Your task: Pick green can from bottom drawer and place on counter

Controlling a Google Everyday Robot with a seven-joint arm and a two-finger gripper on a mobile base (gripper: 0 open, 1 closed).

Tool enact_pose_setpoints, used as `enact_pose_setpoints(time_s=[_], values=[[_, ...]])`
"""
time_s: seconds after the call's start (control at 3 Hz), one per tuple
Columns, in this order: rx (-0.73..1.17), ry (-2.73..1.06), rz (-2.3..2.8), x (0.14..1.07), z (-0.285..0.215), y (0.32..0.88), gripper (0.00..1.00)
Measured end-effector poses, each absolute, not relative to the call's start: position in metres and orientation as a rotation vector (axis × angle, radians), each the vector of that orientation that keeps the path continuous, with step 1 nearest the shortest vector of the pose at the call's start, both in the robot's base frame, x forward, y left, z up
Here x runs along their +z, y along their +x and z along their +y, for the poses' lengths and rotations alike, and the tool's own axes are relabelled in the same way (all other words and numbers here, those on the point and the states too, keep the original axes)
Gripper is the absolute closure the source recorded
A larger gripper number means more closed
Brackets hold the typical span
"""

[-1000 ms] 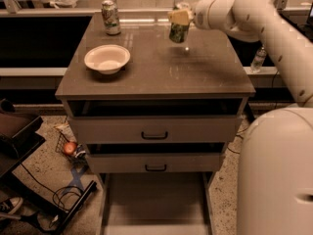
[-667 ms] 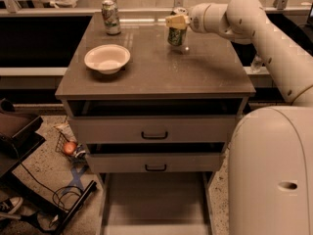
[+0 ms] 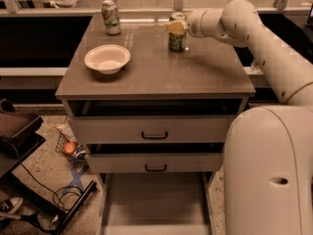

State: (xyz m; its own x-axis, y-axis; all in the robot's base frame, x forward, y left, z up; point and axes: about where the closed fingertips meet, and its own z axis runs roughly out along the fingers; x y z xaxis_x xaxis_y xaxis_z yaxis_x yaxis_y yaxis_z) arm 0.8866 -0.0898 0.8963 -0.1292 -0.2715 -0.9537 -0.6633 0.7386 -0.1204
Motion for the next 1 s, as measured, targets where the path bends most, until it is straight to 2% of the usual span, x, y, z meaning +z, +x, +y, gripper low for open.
enact_pose_setpoints(time_s=[0.67, 1.0], values=[[0.401, -0.75, 1.714, 0.8953, -0.0867, 0.887, 0.36], [0.403, -0.751, 1.714, 0.8944, -0.0852, 0.8872, 0.05]])
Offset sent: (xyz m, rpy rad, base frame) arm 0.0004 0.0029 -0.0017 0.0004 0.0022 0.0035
